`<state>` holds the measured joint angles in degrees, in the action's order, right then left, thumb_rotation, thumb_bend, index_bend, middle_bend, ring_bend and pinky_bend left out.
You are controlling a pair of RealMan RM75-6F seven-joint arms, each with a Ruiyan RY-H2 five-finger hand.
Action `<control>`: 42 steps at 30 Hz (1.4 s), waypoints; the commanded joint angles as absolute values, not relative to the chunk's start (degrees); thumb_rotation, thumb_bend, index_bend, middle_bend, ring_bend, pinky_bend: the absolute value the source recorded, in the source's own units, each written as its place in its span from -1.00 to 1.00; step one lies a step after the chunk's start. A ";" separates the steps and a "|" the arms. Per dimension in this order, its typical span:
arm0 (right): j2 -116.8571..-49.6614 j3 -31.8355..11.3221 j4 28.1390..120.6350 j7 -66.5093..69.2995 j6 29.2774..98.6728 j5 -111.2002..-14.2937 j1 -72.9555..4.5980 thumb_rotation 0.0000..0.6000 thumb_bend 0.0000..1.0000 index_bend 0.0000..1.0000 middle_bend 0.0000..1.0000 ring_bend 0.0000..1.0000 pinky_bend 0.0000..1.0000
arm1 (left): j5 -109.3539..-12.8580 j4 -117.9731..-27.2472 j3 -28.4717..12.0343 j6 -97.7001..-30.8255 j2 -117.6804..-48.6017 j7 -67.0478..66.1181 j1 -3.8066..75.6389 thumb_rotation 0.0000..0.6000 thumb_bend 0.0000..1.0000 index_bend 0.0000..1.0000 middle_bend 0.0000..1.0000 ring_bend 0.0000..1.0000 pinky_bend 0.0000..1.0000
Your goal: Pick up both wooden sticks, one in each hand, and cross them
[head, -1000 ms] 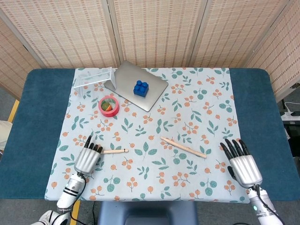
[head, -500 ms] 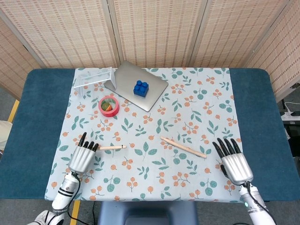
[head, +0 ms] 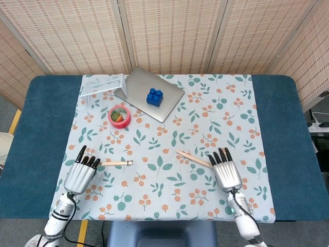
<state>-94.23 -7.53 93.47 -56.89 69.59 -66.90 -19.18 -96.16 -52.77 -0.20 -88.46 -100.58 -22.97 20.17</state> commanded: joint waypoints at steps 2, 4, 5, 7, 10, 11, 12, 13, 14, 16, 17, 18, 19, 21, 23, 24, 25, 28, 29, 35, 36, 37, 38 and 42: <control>-98.04 -8.92 90.13 -60.05 69.61 -62.72 -21.61 1.00 -0.34 -0.62 -0.68 -1.00 -1.00 | -96.20 -53.35 -0.15 -88.95 -99.70 -22.55 19.81 1.00 0.06 0.73 0.80 0.06 -0.66; -98.67 -9.00 89.55 -59.88 69.75 -62.04 -21.99 1.00 -0.34 -0.56 -0.63 -0.99 -1.00 | -96.11 -53.44 -0.13 -88.85 -99.36 -22.38 19.72 1.00 0.06 0.73 0.80 0.06 -0.66; -99.04 -8.98 89.12 -59.63 69.67 -61.64 -22.25 1.00 -0.34 -0.53 -0.60 -0.98 -1.00 | -96.02 -53.48 -0.16 -88.73 -99.19 -22.32 19.69 1.00 0.06 0.73 0.80 0.06 -0.66; -99.53 -8.83 88.42 -59.62 69.60 -61.10 -22.65 1.00 -0.34 -0.39 -0.45 -0.90 -1.00 | -95.90 -53.49 -0.23 -88.60 -99.02 -22.26 19.67 1.00 0.06 0.73 0.80 0.06 -0.66; -100.13 -8.52 87.47 -59.94 69.80 -60.33 -23.18 1.00 -0.34 -0.19 -0.31 -0.80 -1.00 | -95.89 -53.32 -0.31 -88.57 -98.91 -22.25 19.68 1.00 0.06 0.73 0.80 0.06 -0.66; -100.32 -8.50 87.16 -60.19 69.91 -59.79 -23.36 1.00 -0.34 -0.15 -0.29 -0.77 -1.00 | -95.87 -53.26 -0.32 -88.51 -98.88 -22.18 19.69 1.00 0.06 0.73 0.80 0.06 -0.66; -100.41 -8.51 86.94 -60.47 70.01 -59.31 -23.50 1.00 -0.34 -0.13 -0.27 -0.76 -1.00 | -95.87 -53.22 -0.31 -88.42 -98.86 -22.13 19.71 1.00 0.06 0.73 0.80 0.06 -0.66; -100.50 -8.55 86.76 -60.70 70.02 -58.82 -23.66 1.00 -0.34 -0.11 -0.27 -0.75 -1.00 | -95.85 -53.20 -0.29 -88.32 -98.83 -22.07 19.71 1.00 0.06 0.73 0.80 0.06 -0.66; -100.59 -8.55 86.58 -60.83 70.08 -58.41 -23.87 1.00 -0.34 -0.11 -0.27 -0.74 -1.00 | -95.84 -53.19 -0.27 -88.22 -98.80 -21.99 19.72 1.00 0.06 0.73 0.80 0.06 -0.66; -100.70 -8.40 86.37 -60.85 70.21 -58.11 -24.14 1.00 -0.34 -0.11 -0.27 -0.74 -1.00 | -95.84 -53.05 -0.26 -88.17 -98.81 -21.99 19.72 1.00 0.06 0.74 0.80 0.06 -0.67; -100.77 -8.21 86.25 -60.79 70.40 -58.15 -24.27 1.00 -0.34 -0.11 -0.27 -0.74 -1.00 | -95.86 -52.99 -0.25 -88.17 -98.83 -21.96 19.71 1.00 0.06 0.74 0.80 0.06 -0.67; -100.81 -8.04 86.17 -60.75 70.54 -58.17 -24.35 1.00 -0.34 -0.11 -0.27 -0.74 -1.00 | -95.88 -52.95 -0.24 -88.18 -98.83 -21.92 19.70 1.00 0.06 0.74 0.80 0.06 -0.66; -100.82 -7.88 86.12 -60.81 70.70 -58.12 -24.41 1.00 -0.34 -0.12 -0.27 -0.74 -1.00 | -95.90 -52.93 -0.25 -88.23 -98.82 -21.92 19.69 1.00 0.06 0.74 0.80 0.06 -0.66; -100.81 -7.66 86.13 -61.00 70.95 -57.68 -24.56 1.00 -0.34 -0.13 -0.27 -0.74 -1.00 | -95.99 -52.87 -0.23 -88.34 -98.77 -21.88 19.67 1.00 0.06 0.74 0.80 0.06 -0.66; -100.83 -7.54 86.30 -60.99 71.03 -57.29 -24.78 1.00 -0.34 -0.15 -0.27 -0.74 -1.00 | -96.04 -52.86 -0.25 -88.41 -98.69 -21.84 19.67 1.00 0.06 0.74 0.80 0.06 -0.67; -100.81 -7.37 86.38 -61.17 71.06 -57.23 -24.92 1.00 -0.34 -0.15 -0.27 -0.74 -1.00 | -96.03 -52.84 -0.26 -88.41 -98.66 -21.83 19.67 1.00 0.06 0.74 0.80 0.06 -0.66; -100.84 -7.20 86.49 -61.34 71.16 -57.22 -25.03 1.00 -0.34 -0.14 -0.27 -0.74 -1.00 | -96.01 -52.84 -0.28 -88.40 -98.65 -21.81 19.66 1.00 0.06 0.74 0.80 0.06 -0.67; -101.13 -6.53 86.50 -61.89 71.74 -57.52 -25.40 1.00 -0.34 -0.05 -0.22 -0.67 -1.00 | -96.07 -52.76 -0.28 -88.50 -98.64 -21.92 19.61 1.00 0.06 0.74 0.80 0.06 -0.67; -101.24 -6.36 86.41 -62.13 71.96 -57.55 -25.48 1.00 -0.34 -0.01 -0.19 -0.64 -1.00 | -96.10 -52.75 -0.26 -88.55 -98.63 -21.94 19.59 1.00 0.06 0.74 0.80 0.06 -0.66; -101.86 -5.81 86.07 -62.18 73.67 -58.32 -25.68 1.00 -0.34 0.52 0.24 -0.22 -0.96 | -96.18 -52.29 -0.16 -88.77 -98.64 -21.81 19.38 1.00 0.06 0.74 0.80 0.08 -0.66; -101.89 -5.68 86.03 -62.20 73.90 -58.48 -25.68 1.00 -0.34 0.59 0.30 -0.17 -0.94 | -96.18 -52.20 -0.17 -88.83 -98.66 -21.83 19.36 1.00 0.06 0.74 0.80 0.08 -0.66; -101.89 -5.53 86.00 -62.21 74.02 -58.55 -25.67 1.00 -0.34 0.67 0.37 -0.10 -0.92 | -96.19 -52.12 -0.19 -88.87 -98.66 -21.82 19.33 1.00 0.06 0.74 0.80 0.08 -0.66; -101.83 -5.34 85.91 -62.32 74.21 -58.64 -25.67 1.00 -0.34 0.73 0.41 -0.05 -0.90 | -96.16 -52.06 -0.23 -88.94 -98.67 -21.77 19.31 1.00 0.06 0.74 0.80 0.08 -0.66; -101.32 -4.80 85.73 -61.08 74.53 -59.57 -25.52 1.00 -0.34 0.91 0.56 0.07 -0.87 | -95.93 -52.30 -0.48 -89.02 -98.41 -21.59 19.25 1.00 0.06 0.74 0.80 0.08 -0.66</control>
<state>-101.58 -4.98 85.72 -61.80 74.46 -59.12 -25.61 -95.95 -52.26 -0.44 -89.00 -98.44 -21.61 19.26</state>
